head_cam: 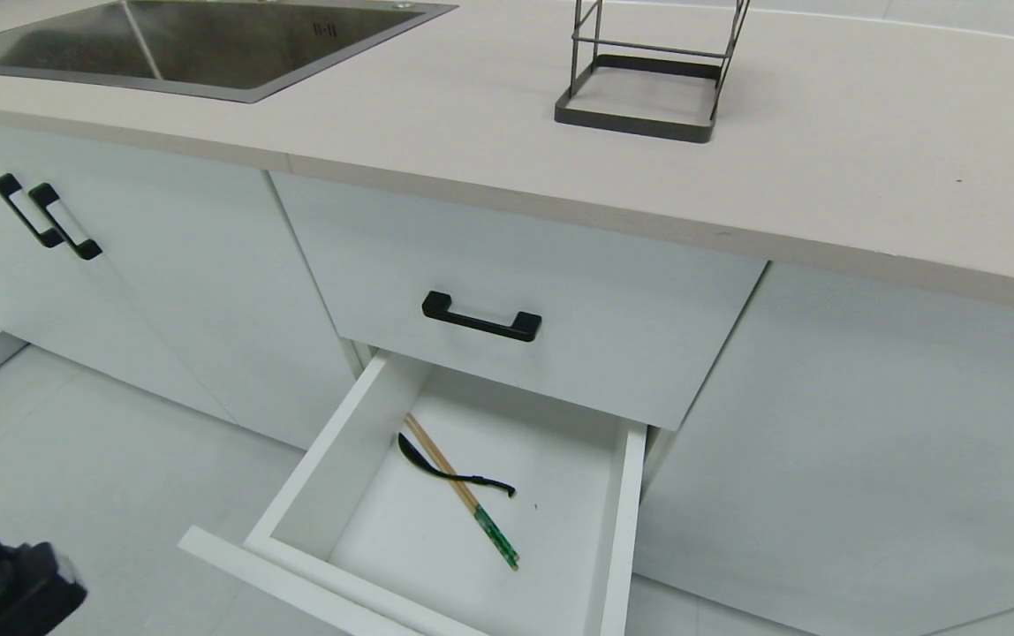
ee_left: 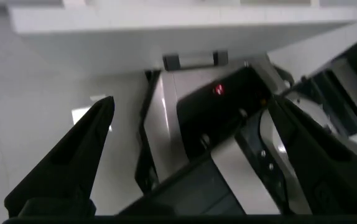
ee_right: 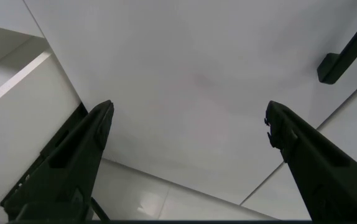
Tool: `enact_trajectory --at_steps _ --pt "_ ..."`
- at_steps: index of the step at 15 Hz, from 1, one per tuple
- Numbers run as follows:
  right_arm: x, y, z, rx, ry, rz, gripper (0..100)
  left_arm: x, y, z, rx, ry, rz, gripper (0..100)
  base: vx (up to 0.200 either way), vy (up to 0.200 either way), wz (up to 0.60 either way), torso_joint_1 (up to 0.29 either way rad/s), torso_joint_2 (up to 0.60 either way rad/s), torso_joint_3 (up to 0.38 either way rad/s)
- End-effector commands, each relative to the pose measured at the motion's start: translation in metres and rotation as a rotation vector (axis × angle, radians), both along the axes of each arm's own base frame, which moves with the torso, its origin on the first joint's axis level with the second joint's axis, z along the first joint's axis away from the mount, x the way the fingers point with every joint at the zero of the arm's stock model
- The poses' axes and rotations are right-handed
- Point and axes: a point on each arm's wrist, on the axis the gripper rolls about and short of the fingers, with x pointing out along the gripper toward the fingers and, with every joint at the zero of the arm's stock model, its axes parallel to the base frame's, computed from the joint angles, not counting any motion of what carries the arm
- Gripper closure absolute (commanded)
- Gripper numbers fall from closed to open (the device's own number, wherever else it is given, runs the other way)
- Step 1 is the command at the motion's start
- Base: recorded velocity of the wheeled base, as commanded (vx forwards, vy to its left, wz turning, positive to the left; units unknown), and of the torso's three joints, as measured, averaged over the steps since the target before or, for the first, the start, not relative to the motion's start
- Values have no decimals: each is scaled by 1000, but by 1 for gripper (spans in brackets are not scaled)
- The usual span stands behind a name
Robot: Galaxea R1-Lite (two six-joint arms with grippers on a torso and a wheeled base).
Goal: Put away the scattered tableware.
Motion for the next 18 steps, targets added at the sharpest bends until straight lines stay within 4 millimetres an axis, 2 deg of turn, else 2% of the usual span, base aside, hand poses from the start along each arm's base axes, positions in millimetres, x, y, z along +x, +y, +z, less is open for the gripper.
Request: enact_trajectory --at_steps 1,2,6,7,18 --pt "0 0 0 -1 2 1 0 22 -8 -14 66 168 -14 0 0 0 0 0 0 0" --pt "0 0 0 1 1 1 0 36 -12 -16 93 191 8 0 0 0 0 0 0 0" --pt "0 0 0 1 2 1 0 57 -17 -23 182 194 67 0 0 0 0 0 0 0" --pt "0 0 0 1 2 1 0 68 -20 -23 199 184 93 0 0 0 0 0 0 0" --pt "0 0 0 1 2 1 0 100 -29 -16 183 83 156 0 0 0 0 0 0 0"
